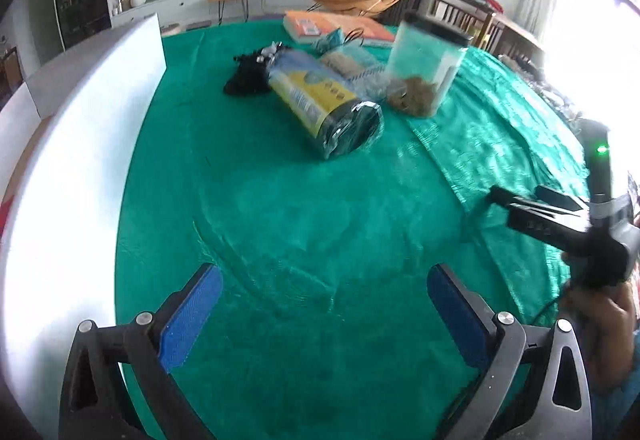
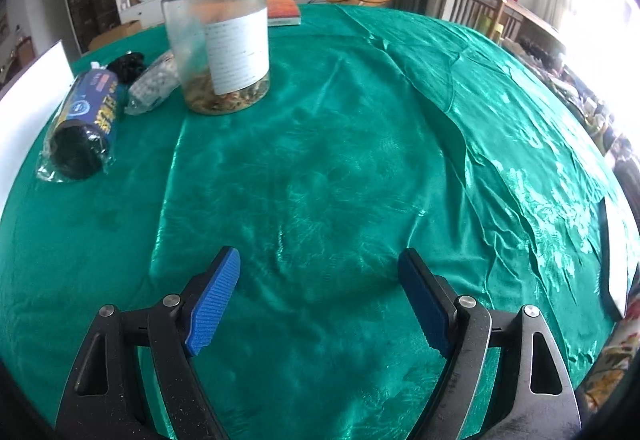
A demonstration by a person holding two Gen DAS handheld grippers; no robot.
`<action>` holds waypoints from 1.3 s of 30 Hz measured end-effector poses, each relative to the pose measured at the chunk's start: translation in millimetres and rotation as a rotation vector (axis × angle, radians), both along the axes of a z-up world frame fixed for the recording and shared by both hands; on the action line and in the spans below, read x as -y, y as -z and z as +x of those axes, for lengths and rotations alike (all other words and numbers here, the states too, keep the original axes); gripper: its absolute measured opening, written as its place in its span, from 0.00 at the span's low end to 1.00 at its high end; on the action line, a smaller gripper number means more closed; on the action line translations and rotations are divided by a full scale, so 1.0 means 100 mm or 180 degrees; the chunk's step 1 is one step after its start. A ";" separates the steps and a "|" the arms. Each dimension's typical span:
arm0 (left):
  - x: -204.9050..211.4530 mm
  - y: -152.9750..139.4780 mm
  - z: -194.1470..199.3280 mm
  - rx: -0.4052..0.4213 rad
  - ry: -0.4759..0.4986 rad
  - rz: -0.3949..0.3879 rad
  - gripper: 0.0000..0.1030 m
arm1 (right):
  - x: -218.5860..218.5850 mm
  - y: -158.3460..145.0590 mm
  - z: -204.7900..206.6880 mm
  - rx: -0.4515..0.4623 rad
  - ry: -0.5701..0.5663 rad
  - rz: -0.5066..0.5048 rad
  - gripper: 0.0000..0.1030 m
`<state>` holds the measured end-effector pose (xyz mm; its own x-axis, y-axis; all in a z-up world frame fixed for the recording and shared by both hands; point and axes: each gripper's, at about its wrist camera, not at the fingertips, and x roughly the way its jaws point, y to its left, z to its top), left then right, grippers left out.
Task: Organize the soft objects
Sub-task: 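Move the right gripper toward the blue-wrapped roll pack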
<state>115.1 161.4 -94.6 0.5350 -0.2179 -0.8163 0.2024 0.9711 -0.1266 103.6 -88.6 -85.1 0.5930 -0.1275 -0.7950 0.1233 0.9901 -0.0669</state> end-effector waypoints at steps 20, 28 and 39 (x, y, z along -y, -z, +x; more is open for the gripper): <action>-0.13 0.34 0.52 0.0137 -0.0223 0.0370 1.00 | 0.12 0.03 -0.06 0.0024 -0.0056 0.0224 0.93; -0.13 0.34 0.52 0.0136 -0.0222 0.0370 1.00 | 0.12 0.03 -0.06 0.0024 -0.0057 0.0227 0.93; -0.14 0.34 0.53 0.0136 -0.0223 0.0371 1.00 | 0.12 0.03 -0.06 0.0023 -0.0058 0.0227 0.93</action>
